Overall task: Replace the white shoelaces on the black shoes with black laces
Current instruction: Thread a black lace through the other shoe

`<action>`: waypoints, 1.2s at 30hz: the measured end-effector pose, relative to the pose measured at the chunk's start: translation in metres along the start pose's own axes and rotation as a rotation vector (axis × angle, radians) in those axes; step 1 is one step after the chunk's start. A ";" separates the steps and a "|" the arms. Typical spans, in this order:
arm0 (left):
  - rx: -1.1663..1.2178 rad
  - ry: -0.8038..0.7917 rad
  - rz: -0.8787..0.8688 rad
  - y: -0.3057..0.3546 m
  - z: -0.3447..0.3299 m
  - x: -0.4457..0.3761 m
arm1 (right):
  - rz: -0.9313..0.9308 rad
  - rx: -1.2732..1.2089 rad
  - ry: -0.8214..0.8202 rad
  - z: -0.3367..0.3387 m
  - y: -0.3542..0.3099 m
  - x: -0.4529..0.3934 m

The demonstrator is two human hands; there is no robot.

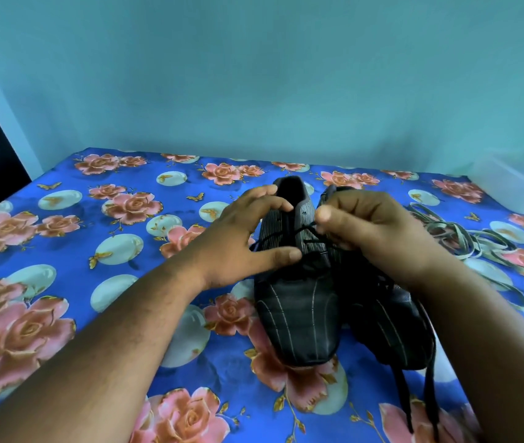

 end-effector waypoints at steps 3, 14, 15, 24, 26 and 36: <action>-0.029 -0.026 -0.002 0.001 -0.005 0.002 | -0.001 0.297 0.052 0.003 0.002 -0.001; 0.022 0.028 -0.031 -0.003 0.005 -0.004 | -0.077 -0.575 0.287 0.034 0.003 -0.009; 0.021 0.036 -0.027 -0.004 0.007 -0.004 | -0.057 -0.294 0.264 0.035 0.003 -0.008; -0.019 0.050 -0.017 -0.009 0.007 -0.004 | 0.124 -0.274 0.385 0.052 -0.018 -0.003; -0.036 0.060 -0.016 -0.009 0.007 -0.005 | 0.108 -0.627 0.525 0.067 -0.016 -0.003; 0.013 0.162 -0.064 -0.004 0.010 -0.011 | 0.244 0.805 0.368 0.013 -0.013 -0.004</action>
Point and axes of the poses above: each hand's wrist, its own x-axis away from the middle knuckle, its own z-axis out of the back of the hand, y = z × x, the point moved 10 cm from there along -x, towards the middle knuckle, and after that the axes turned 10 degrees about y, right-handed, at the moved point
